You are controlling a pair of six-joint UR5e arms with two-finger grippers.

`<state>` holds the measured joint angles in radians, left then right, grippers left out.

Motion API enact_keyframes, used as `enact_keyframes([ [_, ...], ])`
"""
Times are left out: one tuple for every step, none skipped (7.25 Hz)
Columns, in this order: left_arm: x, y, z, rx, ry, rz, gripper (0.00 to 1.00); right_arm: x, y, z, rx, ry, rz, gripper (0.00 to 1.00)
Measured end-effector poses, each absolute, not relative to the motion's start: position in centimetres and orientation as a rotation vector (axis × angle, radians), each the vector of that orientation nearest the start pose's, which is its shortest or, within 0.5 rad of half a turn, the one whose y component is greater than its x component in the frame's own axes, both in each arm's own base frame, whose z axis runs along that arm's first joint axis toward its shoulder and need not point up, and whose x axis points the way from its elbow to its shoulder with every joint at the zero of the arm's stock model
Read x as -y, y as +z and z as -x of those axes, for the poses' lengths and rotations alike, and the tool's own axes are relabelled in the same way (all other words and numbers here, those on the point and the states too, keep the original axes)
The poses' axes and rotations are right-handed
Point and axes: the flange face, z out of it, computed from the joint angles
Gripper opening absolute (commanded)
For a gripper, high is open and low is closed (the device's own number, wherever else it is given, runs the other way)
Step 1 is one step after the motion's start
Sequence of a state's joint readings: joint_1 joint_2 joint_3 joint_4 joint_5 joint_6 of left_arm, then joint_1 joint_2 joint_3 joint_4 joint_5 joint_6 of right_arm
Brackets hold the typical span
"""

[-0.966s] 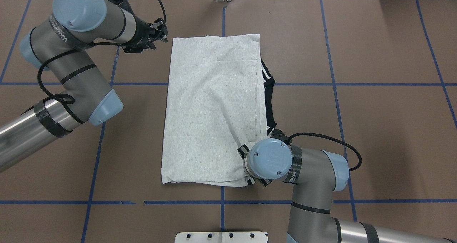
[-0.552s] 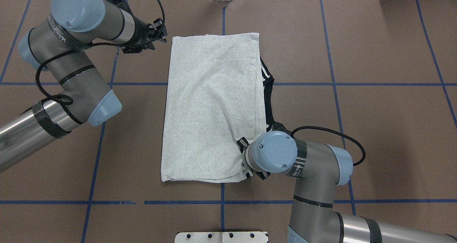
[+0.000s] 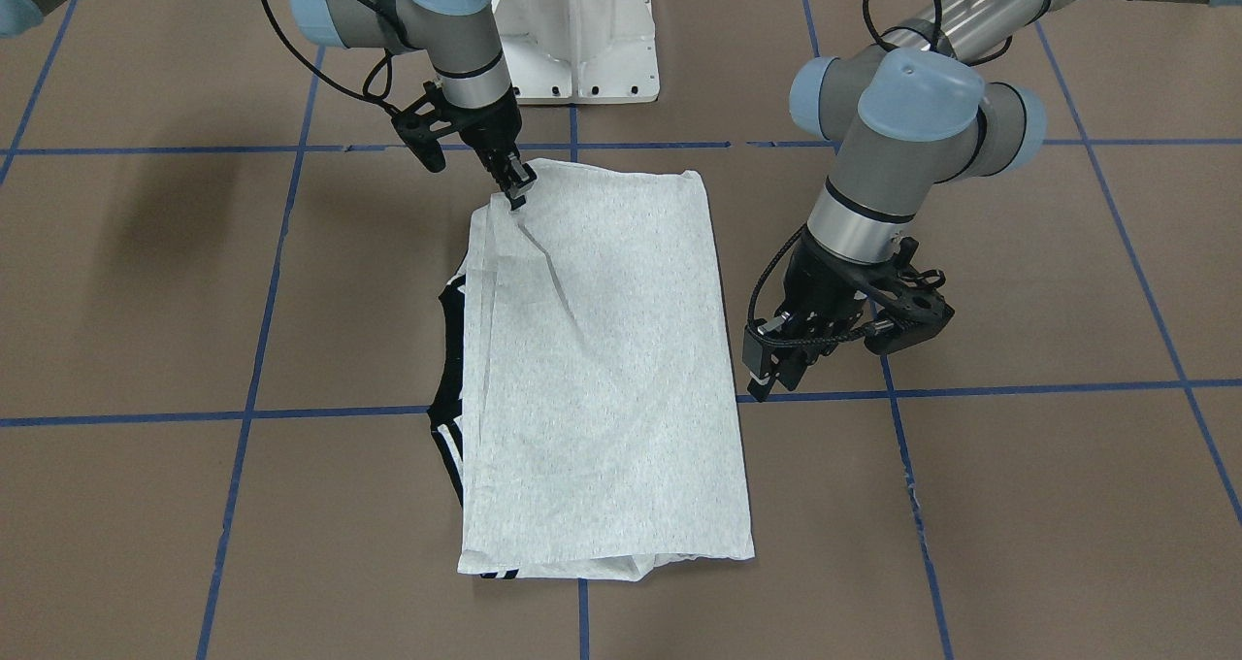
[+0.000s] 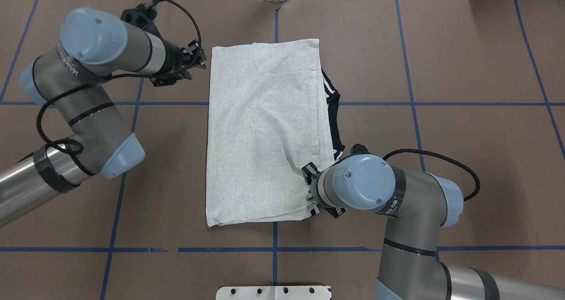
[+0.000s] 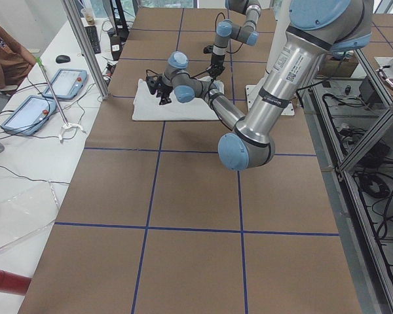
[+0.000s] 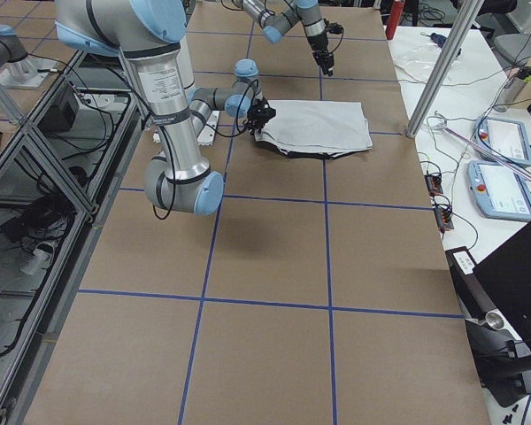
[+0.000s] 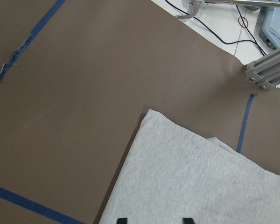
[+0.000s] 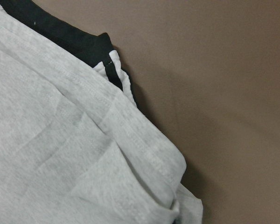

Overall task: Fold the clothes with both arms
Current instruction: 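Lower the left gripper to the other near corner and grasp it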

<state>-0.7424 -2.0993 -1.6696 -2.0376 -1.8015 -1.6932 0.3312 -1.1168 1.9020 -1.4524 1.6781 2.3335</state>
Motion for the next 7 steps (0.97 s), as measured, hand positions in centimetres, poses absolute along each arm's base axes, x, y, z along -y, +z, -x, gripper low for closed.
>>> enact_keyframes([
  [49.2,25.6,-42.8,-1.142,-0.666,-0.107,0.51,31.1,25.1,52.7,0.900,0.967,0.305,0.00],
  [45.1,26.1,-44.0,-1.156,-0.689,-0.062,0.51,31.0,25.1,52.5,0.902,0.966,0.306,0.00],
  [40.8,26.5,-45.6,-1.163,-0.706,-0.008,0.51,31.0,25.0,52.4,0.904,0.965,0.308,0.00],
  [36.8,27.1,-47.6,-1.157,-0.720,0.051,0.53,30.9,24.9,52.4,0.908,0.963,0.310,0.00],
  [32.9,28.0,-49.6,-1.139,-0.729,0.113,0.53,30.9,24.8,52.3,0.911,0.962,0.311,0.00],
  [30.0,28.9,-51.0,-1.120,-0.730,0.157,0.54,30.8,24.8,52.3,0.912,0.961,0.312,0.00],
  [27.8,29.5,-51.9,-1.103,-0.728,0.189,0.55,30.8,24.8,52.3,0.913,0.961,0.312,0.00],
])
